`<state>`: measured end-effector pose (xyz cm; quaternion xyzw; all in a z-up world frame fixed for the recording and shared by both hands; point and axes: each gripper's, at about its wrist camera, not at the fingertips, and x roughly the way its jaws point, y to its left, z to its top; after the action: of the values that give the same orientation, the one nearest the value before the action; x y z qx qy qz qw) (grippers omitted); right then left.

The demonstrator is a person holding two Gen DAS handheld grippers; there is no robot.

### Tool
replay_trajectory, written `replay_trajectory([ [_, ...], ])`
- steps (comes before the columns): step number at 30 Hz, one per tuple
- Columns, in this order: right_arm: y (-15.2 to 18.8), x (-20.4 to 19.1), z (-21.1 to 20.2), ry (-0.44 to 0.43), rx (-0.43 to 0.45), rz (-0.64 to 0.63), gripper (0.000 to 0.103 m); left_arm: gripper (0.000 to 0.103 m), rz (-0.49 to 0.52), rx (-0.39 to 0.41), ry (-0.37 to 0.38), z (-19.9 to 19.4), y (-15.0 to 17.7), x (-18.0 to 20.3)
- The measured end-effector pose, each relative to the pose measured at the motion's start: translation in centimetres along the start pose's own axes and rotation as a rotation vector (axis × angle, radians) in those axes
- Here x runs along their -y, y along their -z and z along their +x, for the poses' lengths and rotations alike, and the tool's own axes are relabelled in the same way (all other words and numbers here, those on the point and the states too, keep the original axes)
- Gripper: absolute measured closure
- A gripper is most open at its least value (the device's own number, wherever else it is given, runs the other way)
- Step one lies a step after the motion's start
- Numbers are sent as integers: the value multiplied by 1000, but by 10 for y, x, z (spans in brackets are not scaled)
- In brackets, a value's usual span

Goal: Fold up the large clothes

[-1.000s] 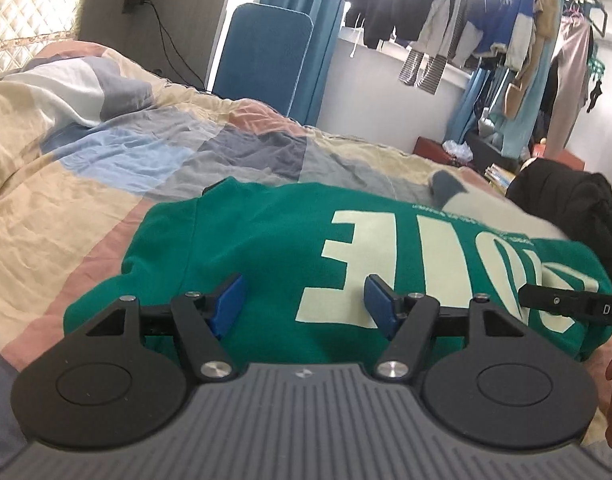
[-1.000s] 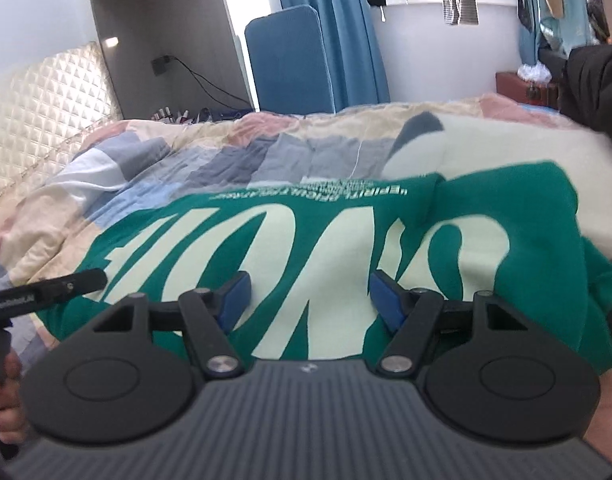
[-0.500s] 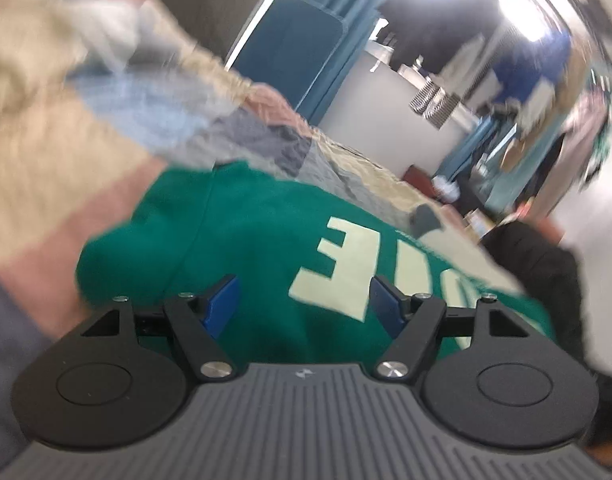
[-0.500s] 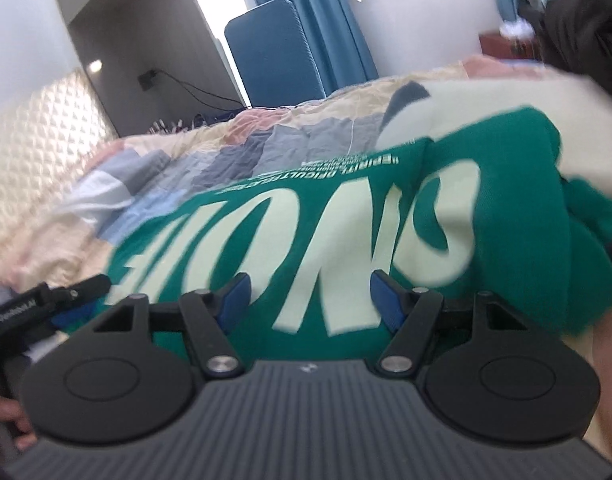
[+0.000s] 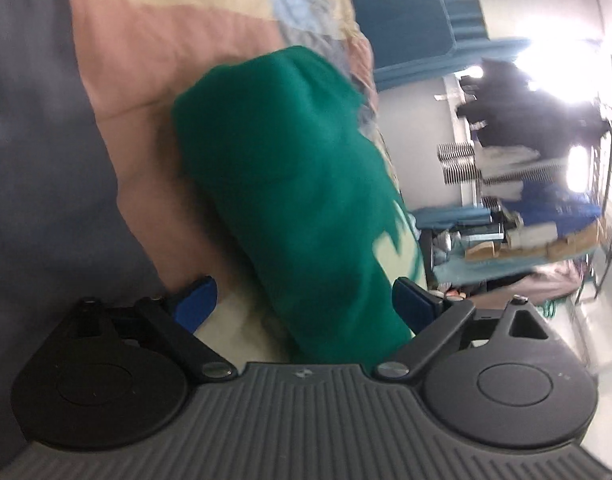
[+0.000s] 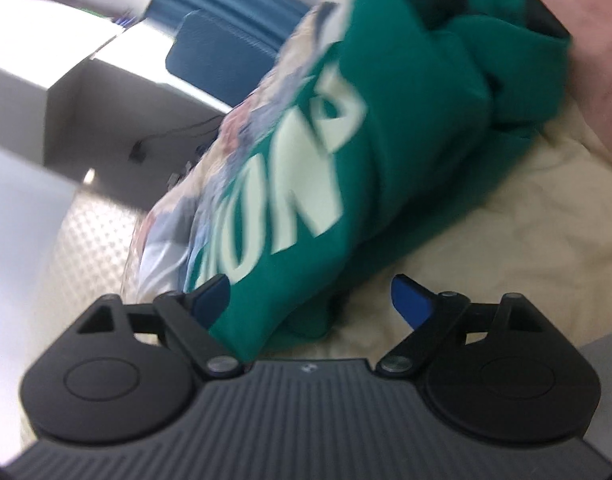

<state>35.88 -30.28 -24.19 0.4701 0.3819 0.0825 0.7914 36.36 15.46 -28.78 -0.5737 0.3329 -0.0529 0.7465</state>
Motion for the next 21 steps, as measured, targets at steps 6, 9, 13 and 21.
replay_trajectory([
  [6, -16, 31, 20, -12, 122, 158, 12, 2, -142, 107, 128, 14, -15, -10],
  [9, -22, 32, 28, 8, 163, 158, 12, 2, -122, 85, 103, 22, -25, -7],
  [13, -21, 33, 43, 48, 163, 168, 10, 0, -17, 38, -2, 38, -27, 13],
  [21, -35, 24, 47, -114, 183, 153, 8, 0, 9, 49, 137, 50, -42, 25],
])
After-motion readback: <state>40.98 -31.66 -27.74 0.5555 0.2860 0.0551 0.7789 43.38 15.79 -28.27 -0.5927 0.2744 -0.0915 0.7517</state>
